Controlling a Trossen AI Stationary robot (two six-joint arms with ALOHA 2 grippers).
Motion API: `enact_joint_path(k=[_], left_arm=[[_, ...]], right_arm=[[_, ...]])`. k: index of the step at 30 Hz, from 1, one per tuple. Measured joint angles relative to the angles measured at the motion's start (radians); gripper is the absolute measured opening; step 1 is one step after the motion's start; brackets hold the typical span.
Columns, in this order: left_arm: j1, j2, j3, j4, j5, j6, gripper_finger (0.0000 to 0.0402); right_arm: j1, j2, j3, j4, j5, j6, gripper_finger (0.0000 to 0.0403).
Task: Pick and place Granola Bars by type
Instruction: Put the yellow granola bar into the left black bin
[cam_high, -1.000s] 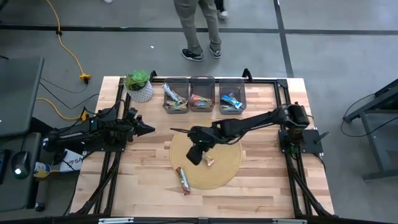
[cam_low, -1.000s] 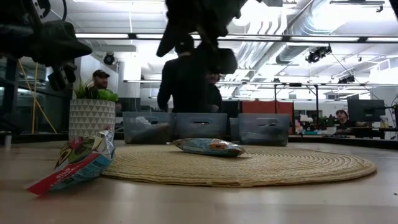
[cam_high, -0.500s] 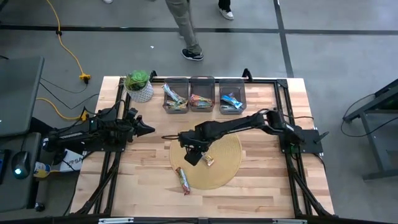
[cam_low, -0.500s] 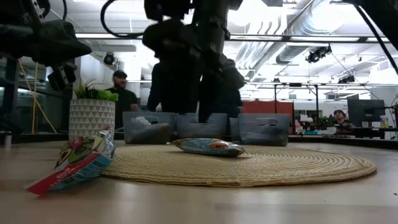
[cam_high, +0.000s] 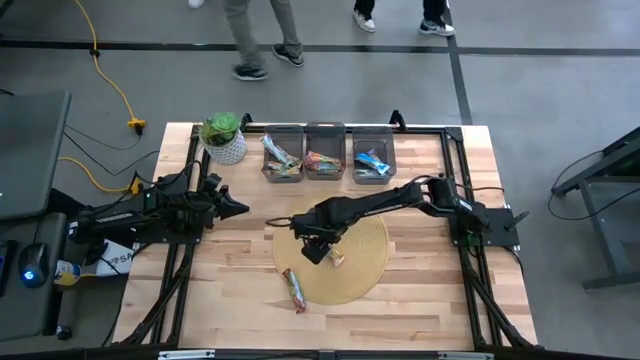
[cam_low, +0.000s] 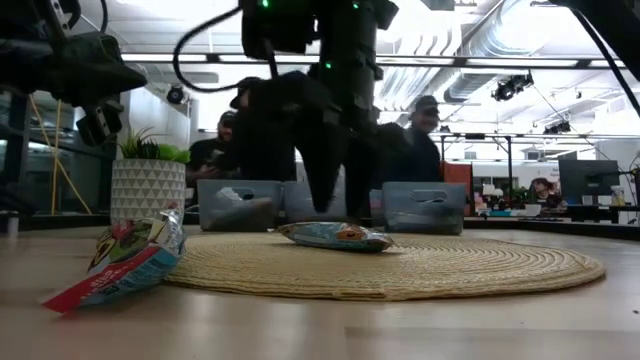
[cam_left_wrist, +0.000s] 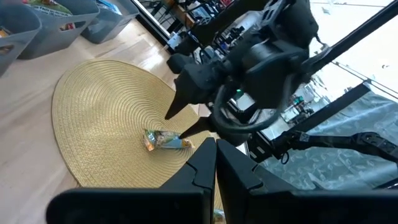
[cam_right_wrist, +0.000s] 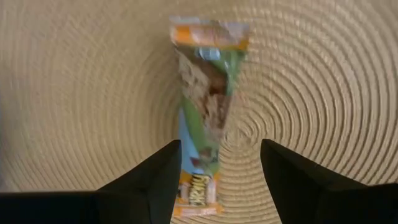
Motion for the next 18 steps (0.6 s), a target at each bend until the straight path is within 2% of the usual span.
enact_joint_path(k=[10,18], left_arm=[[0.000,0.000,0.000,0.000,0.022,0.000,0.0010],[0.000,0.000,0.000,-0.002,0.022,0.003,0.0010]], right_arm=[[0.001,-0.002,-0.116,0.184,-0.047,0.079,0.0204],[0.001,-0.009,-0.174,0.248,-0.064,0.102,0.0204]])
